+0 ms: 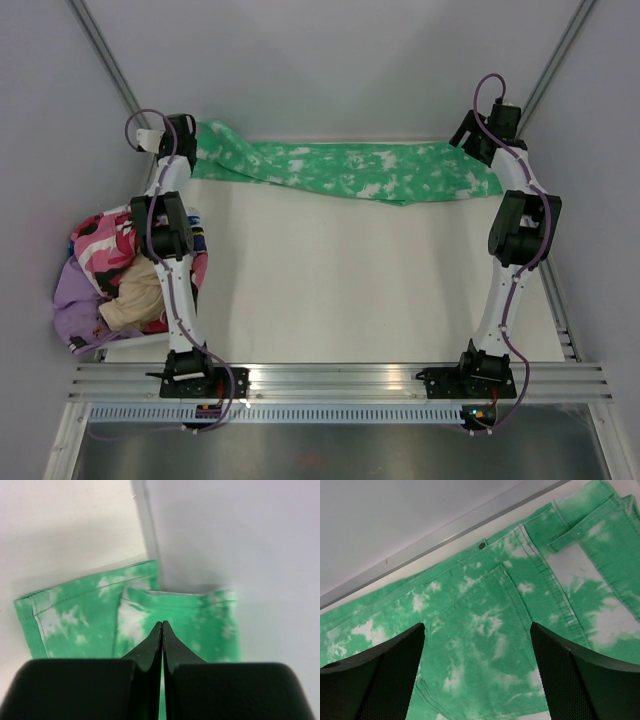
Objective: Fold and stack the trousers
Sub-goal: Fold the trousers
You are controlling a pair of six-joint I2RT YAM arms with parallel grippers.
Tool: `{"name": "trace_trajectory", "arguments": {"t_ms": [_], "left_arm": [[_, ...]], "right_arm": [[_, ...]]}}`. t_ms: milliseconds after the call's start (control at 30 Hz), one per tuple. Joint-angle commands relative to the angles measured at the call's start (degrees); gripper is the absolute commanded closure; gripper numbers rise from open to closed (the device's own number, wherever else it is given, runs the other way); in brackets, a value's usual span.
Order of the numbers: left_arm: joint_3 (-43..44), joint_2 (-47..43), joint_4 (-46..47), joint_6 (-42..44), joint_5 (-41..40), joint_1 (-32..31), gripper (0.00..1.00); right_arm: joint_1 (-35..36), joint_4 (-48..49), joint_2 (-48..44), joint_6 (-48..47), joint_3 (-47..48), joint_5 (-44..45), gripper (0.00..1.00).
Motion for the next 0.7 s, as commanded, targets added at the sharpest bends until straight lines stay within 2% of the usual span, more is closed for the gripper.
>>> {"name": "trace_trajectory", "arguments": {"t_ms": [0,100,167,200,233,267,333,367,433,500,667], "left_arm": [[-0.68,-8.40,-3.57,4.37,-3.88,0.47,0.98],[-0.15,-9.11,-1.82,8.76,2.34,0.30,0.98],[1.33,-8.24,-1.63,12.00,8.15,-0.31,0.98],[4.82,-7.53,-3.64,12.98,9.12,-1.01,0.98],[7.03,-6.57,-9.75,14.03,8.61,-2.41,0.98],[8.45,-5.43,-12.51,13.70,7.73,-3.03,0.98],[6.54,-5.68,-16.13,10.81,6.41,-4.26,0.98],[5.05,-5.94,-19.45,6.44,5.62,-4.71,0.98],[-1.53,-8.13,-20.80,0.28,2.37,-5.59,0.98],[-6.91,-9.63,-18.35,-1.33,1.66,-5.68,0.98],[-4.90,-7.36,-19.39,-3.97,1.04,-5.50,0.98]], "right_arm": [[0.31,0.18,0.05,1.02,0.35,3.19,0.07],[0.05,-2.27,-0.56,3.48,0.62,7.76,0.07],[-1.00,-4.73,-1.00,8.99,-0.25,10.06,0.08],[-1.36,-5.26,-1.26,10.24,-0.96,8.24,0.11],[-1.53,-5.27,-2.05,11.13,-3.23,7.87,0.15],[-1.45,-5.27,-2.58,11.57,-4.64,8.13,0.24],[-1.36,-4.48,-3.64,11.49,-8.69,8.39,0.34],[-1.27,-4.39,-3.81,11.40,-9.57,9.09,0.44],[-1.27,-4.74,-3.82,10.87,-10.89,10.15,0.55],[-1.18,-4.65,-3.21,9.91,-10.90,11.03,0.58],[-1.19,-9.20,0.40,9.29,-7.21,14.27,0.66]]}}
